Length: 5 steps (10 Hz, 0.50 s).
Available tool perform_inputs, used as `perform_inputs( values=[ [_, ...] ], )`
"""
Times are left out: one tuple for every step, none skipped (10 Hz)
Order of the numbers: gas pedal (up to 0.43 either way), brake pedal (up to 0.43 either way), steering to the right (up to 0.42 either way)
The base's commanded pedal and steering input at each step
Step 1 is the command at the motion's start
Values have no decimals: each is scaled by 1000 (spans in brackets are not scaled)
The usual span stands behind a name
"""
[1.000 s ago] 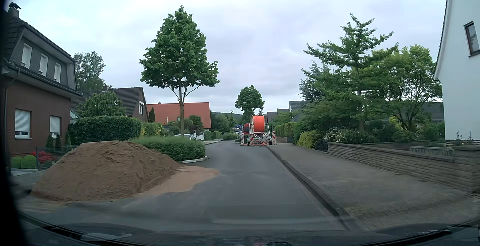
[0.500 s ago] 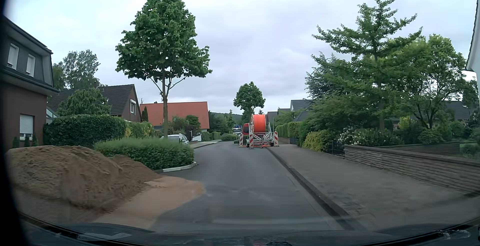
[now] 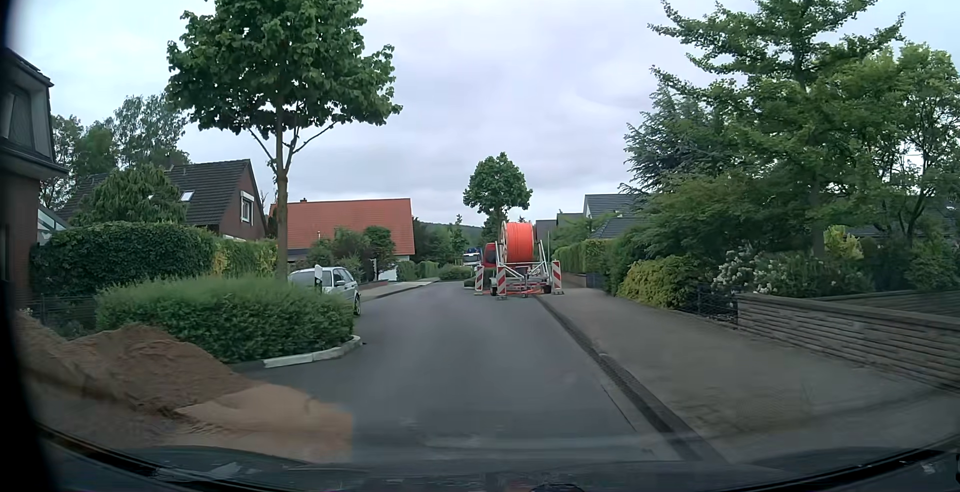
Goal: Follow the waypoints while adhering to traffic rules and regulations
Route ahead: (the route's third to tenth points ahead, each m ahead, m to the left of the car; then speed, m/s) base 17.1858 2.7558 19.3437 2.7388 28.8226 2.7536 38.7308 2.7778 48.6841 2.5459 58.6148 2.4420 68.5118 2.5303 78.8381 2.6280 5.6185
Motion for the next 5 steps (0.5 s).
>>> perform_inputs(
  values=[
    [59,0,-11],
    [59,0,-12],
    [59,0,-12],
    [59,0,-12],
    [47,0,-14]
  ],
)
